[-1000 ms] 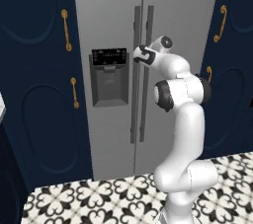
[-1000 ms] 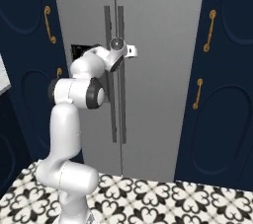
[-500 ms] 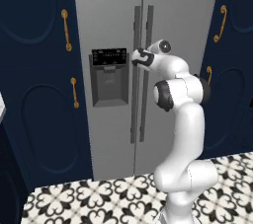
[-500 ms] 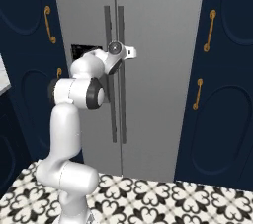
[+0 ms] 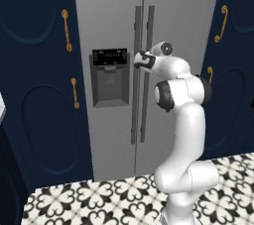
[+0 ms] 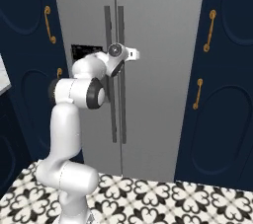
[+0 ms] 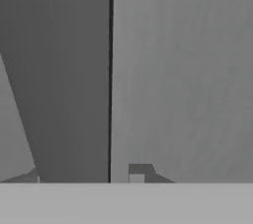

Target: Grab a lemon wedge from the fridge and one ice cube from the ice bowl, and put them in the glass of lemonade.

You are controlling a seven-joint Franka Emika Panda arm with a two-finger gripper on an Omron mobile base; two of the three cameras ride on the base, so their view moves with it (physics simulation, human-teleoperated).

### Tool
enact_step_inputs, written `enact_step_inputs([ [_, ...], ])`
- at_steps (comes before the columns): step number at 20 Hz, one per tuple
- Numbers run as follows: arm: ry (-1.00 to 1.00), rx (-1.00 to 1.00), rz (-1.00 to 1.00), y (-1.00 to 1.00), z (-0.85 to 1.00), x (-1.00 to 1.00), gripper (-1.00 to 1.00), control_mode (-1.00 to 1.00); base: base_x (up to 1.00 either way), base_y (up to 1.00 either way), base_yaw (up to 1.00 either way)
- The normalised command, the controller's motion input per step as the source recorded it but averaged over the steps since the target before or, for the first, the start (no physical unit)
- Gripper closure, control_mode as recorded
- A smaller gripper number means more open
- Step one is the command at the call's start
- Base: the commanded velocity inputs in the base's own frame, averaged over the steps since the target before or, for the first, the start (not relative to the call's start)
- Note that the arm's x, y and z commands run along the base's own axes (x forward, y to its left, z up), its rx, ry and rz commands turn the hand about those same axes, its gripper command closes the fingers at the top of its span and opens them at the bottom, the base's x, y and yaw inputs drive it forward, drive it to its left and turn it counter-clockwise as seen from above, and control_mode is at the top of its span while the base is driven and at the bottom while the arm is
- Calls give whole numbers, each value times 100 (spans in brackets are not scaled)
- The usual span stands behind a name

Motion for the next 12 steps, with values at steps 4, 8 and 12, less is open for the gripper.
enact_step_inputs([
  [4,0,13,-18,-66,44,-5,100,-100,0,0,0],
  [8,0,18,-14,-63,59,-39,100,-100,0,0,0],
  [12,0,23,-14,-74,63,-56,100,-100,0,0,0],
])
